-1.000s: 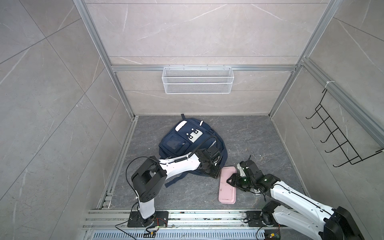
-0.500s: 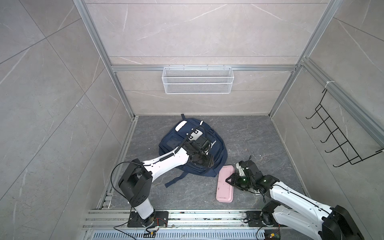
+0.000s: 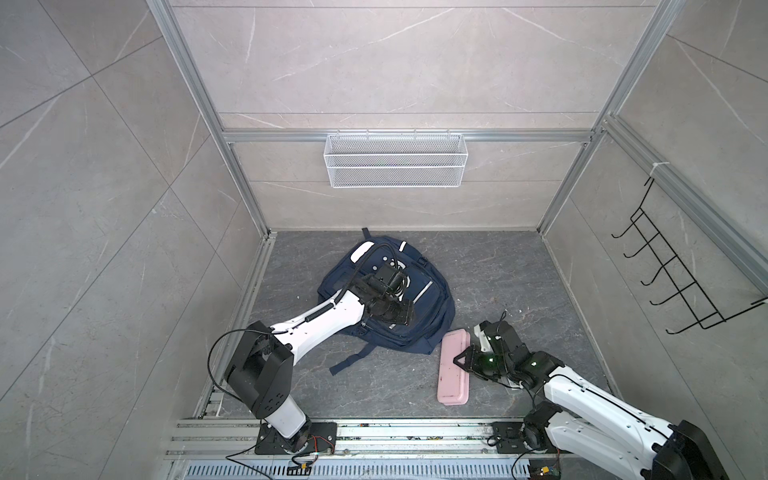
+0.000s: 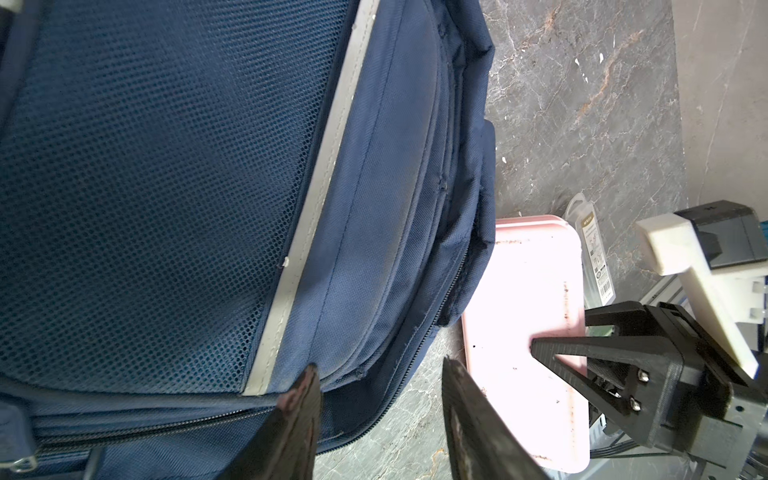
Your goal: Pack the student bag
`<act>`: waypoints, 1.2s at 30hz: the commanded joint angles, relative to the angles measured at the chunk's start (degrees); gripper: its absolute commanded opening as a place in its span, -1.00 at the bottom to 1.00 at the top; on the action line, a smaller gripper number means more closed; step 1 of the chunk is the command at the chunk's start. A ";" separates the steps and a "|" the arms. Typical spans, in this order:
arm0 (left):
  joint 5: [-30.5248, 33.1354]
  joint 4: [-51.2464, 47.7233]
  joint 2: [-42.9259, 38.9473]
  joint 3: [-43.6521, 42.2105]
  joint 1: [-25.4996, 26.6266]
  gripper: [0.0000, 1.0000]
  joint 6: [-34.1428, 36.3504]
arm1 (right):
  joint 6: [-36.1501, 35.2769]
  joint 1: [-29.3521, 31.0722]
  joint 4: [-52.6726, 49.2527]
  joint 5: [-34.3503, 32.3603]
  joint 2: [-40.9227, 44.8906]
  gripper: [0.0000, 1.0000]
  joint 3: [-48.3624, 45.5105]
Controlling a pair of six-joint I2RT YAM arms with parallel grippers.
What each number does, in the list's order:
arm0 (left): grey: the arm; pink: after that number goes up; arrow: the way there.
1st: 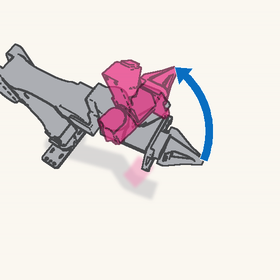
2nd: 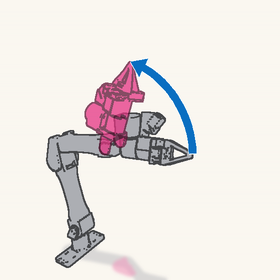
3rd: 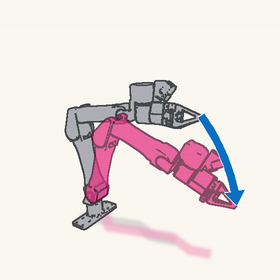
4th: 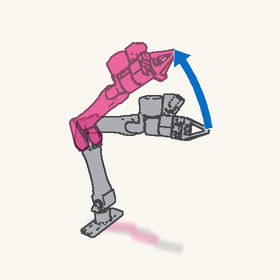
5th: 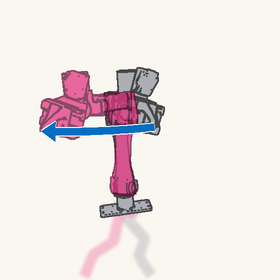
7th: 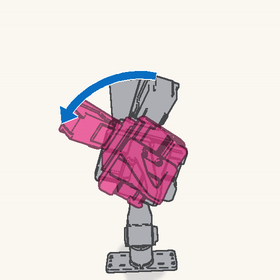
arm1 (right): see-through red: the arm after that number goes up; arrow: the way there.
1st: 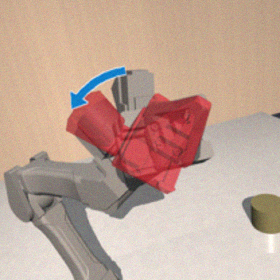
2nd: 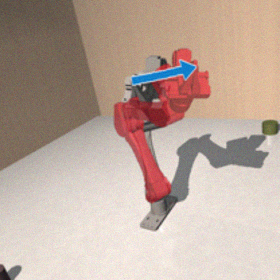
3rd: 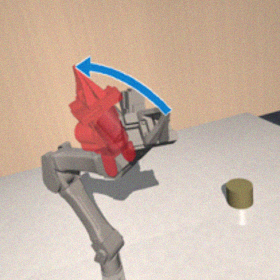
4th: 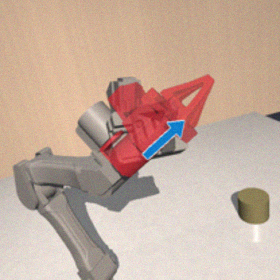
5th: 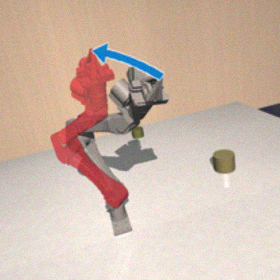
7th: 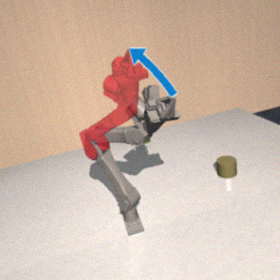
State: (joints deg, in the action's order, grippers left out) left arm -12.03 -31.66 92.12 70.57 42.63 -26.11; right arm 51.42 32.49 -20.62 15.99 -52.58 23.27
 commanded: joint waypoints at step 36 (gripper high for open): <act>20.48 -15.60 19.22 21.83 10.04 0.10 10.00 | -3.72 -7.39 -11.13 -9.02 4.61 -1.00 12.51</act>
State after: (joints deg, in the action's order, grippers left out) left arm 3.38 -43.16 109.56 89.10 51.92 -18.41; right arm 46.78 25.74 -35.79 5.23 -47.90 36.10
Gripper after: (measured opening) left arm 0.551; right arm 0.318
